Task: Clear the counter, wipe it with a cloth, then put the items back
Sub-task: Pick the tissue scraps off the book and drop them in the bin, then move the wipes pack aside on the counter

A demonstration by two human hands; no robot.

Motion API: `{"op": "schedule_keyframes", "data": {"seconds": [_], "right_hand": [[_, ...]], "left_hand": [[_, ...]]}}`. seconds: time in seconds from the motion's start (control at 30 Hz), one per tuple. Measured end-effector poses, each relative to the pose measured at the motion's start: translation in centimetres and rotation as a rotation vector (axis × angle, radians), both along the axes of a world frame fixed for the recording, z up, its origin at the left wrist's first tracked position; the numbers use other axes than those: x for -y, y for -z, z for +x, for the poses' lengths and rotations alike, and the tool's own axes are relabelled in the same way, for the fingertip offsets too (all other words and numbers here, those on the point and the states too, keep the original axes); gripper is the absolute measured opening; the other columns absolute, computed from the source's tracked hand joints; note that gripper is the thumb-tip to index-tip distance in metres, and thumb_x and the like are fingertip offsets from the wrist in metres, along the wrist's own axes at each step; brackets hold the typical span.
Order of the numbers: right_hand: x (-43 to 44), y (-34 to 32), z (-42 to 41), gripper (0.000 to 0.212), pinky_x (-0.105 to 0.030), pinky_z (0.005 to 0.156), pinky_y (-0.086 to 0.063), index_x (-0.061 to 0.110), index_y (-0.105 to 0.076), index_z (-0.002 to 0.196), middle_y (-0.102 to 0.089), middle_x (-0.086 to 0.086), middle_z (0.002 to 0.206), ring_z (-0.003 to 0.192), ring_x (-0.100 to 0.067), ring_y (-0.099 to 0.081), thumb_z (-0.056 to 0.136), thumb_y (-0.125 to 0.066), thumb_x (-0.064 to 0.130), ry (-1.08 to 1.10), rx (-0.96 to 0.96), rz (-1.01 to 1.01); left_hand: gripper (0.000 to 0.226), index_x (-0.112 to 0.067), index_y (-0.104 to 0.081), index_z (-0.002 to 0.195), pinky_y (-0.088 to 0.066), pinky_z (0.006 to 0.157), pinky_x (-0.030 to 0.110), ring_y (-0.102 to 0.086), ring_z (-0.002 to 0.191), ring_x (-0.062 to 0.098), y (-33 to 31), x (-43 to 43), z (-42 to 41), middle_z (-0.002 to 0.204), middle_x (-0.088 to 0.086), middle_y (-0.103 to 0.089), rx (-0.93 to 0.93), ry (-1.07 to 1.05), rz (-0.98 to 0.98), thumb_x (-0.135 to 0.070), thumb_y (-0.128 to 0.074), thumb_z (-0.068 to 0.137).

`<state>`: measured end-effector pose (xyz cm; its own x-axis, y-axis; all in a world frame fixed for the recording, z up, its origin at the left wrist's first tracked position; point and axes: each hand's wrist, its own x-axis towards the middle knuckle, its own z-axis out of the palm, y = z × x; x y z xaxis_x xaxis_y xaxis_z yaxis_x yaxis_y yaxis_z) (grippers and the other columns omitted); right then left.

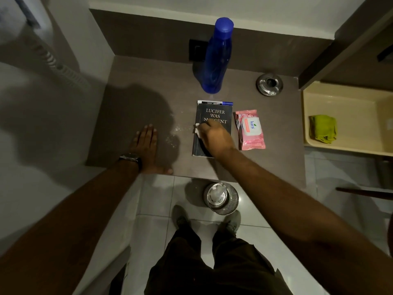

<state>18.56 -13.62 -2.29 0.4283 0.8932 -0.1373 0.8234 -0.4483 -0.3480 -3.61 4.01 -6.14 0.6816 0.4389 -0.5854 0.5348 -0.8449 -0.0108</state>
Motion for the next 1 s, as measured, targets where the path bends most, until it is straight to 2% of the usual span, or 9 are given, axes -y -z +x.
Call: {"op": "schedule_keyframes", "data": {"seconds": [0.07,0.13,0.2,0.37,0.63,0.77,0.83,0.93,1.0], "right_hand": [[3.4,0.2,-1.9,0.027,-0.037,0.088,-0.057,0.015,-0.067,0.125,-0.061,-0.009,0.123,0.11,-0.027,-0.063,0.1,-0.067,0.024,0.077,-0.046,0.124],[8.0,0.7,-4.0,0.025,-0.031,0.086,-0.055,0.02,-0.066,0.127,-0.061,-0.003,0.123,0.108,-0.021,-0.062,0.104,-0.06,0.028,0.109,-0.082,0.227],[13.2,1.7,-6.0,0.027,-0.026,0.086,-0.055,0.025,-0.064,0.132,-0.06,0.003,0.125,0.11,-0.014,-0.061,0.107,-0.058,0.033,0.129,-0.13,0.223],[22.4,5.5,-8.4,0.033,-0.035,0.091,-0.057,0.025,-0.065,0.136,-0.064,0.003,0.132,0.113,-0.018,-0.065,0.108,-0.055,0.039,0.264,-0.244,-0.148],[23.2,8.2,-6.9,0.037,-0.034,0.094,-0.054,0.017,-0.056,0.143,-0.059,-0.006,0.14,0.12,-0.026,-0.063,0.113,-0.044,0.034,0.259,-0.281,-0.423],[22.4,9.0,-6.2,0.054,-0.041,0.104,-0.053,0.013,-0.034,0.161,-0.042,-0.012,0.161,0.136,-0.034,-0.056,0.112,-0.046,0.031,0.242,-0.377,-0.537],[22.7,9.3,-6.4,0.061,-0.04,0.11,-0.048,0.009,-0.027,0.164,-0.039,-0.016,0.164,0.14,-0.035,-0.055,0.112,-0.05,0.029,0.25,-0.438,-0.574],[23.8,9.4,-7.0,0.046,-0.036,0.11,-0.044,0.005,-0.046,0.154,-0.058,-0.019,0.15,0.135,-0.033,-0.06,0.113,-0.049,0.025,0.205,-0.5,-0.578],[24.8,9.0,-7.5,0.034,-0.035,0.106,-0.048,0.006,-0.061,0.14,-0.066,-0.017,0.139,0.128,-0.032,-0.065,0.113,-0.049,0.023,0.19,-0.553,-0.607]], "left_hand": [[0.171,-0.002,0.027,0.158,0.0,0.13,0.058,0.021,0.157,0.04,0.0,-0.1,0.0,0.167,0.022,0.031,-0.001,0.002,-0.001,-0.116,-0.033,0.045],[0.17,-0.002,0.026,0.158,-0.001,0.13,0.058,0.02,0.157,0.041,0.0,-0.1,0.0,0.167,0.022,0.031,0.001,0.012,0.005,-0.115,-0.035,0.047],[0.169,-0.002,0.025,0.158,0.0,0.13,0.058,0.02,0.157,0.042,0.0,-0.1,0.0,0.167,0.023,0.03,0.001,0.014,-0.001,-0.115,-0.036,0.049],[0.17,0.001,0.024,0.158,0.0,0.13,0.058,0.019,0.157,0.043,0.0,-0.1,0.1,0.167,0.025,0.029,-0.011,0.024,0.009,-0.117,-0.023,0.044],[0.172,-0.001,0.024,0.158,0.001,0.13,0.059,0.02,0.157,0.043,0.0,-0.1,0.1,0.167,0.024,0.03,-0.02,0.014,-0.002,-0.118,-0.012,0.038],[0.171,-0.003,0.028,0.157,0.004,0.129,0.059,0.025,0.156,0.041,0.0,-0.1,0.2,0.165,0.022,0.035,-0.037,0.005,-0.024,-0.118,-0.023,0.041],[0.174,-0.004,0.029,0.157,0.005,0.129,0.059,0.026,0.155,0.04,0.1,-0.1,0.3,0.165,0.021,0.035,-0.037,-0.002,-0.037,-0.119,-0.018,0.036],[0.176,-0.004,0.028,0.157,0.005,0.129,0.058,0.025,0.156,0.04,0.3,-0.1,0.3,0.166,0.021,0.034,-0.034,-0.004,-0.037,-0.119,-0.011,0.03],[0.176,-0.004,0.027,0.158,0.004,0.129,0.059,0.024,0.156,0.04,0.2,-0.2,0.3,0.166,0.021,0.033,-0.03,-0.002,-0.035,-0.119,-0.01,0.03]]}}
